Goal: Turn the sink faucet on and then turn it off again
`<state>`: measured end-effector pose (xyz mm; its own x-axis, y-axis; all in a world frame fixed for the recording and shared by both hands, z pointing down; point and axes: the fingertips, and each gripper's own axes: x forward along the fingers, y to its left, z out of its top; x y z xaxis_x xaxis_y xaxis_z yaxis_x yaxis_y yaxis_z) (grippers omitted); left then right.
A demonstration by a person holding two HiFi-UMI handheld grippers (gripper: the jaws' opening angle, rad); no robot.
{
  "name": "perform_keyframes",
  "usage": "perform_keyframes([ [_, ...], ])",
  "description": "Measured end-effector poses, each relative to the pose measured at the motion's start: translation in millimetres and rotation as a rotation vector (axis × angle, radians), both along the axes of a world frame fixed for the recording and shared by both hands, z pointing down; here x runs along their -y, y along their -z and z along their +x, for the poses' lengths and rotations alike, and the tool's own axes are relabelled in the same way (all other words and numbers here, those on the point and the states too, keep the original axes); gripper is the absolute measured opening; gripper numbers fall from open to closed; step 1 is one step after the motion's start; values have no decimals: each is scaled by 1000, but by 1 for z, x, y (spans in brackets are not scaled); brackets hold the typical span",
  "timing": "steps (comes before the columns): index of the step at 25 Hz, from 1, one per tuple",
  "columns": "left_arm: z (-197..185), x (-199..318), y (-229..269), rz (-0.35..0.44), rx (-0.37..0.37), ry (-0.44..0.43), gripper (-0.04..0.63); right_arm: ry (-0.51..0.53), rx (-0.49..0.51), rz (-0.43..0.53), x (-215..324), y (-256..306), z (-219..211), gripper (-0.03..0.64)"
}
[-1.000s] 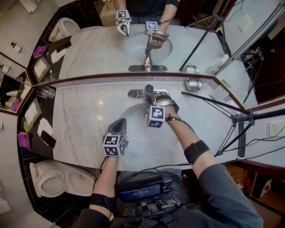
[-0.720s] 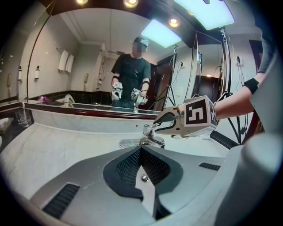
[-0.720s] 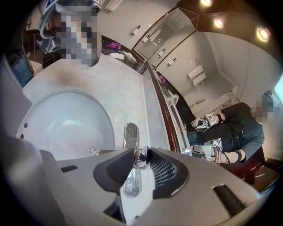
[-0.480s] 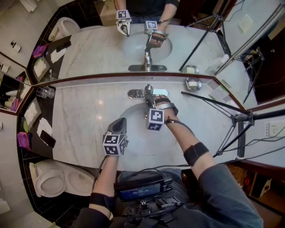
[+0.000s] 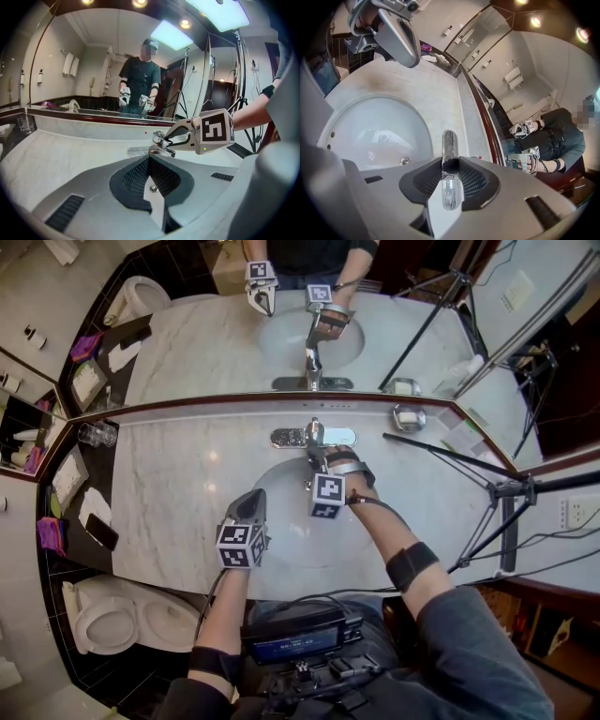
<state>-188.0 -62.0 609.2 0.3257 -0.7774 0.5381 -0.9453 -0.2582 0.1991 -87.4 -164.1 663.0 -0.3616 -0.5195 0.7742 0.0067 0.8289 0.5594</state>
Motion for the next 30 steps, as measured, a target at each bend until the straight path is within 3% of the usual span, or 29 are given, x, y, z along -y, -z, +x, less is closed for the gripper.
perform_keyframes([
  [14,-2,0,4,10,4,11,0,13,-11,33,1,-1,1,126],
  [24,-2,-1,15,32,9,9,0,-140,168,-27,-15,36,19,133],
  [30,2,1,27,55,13,-9,0,-302,318,-95,-30,52,52,49],
])
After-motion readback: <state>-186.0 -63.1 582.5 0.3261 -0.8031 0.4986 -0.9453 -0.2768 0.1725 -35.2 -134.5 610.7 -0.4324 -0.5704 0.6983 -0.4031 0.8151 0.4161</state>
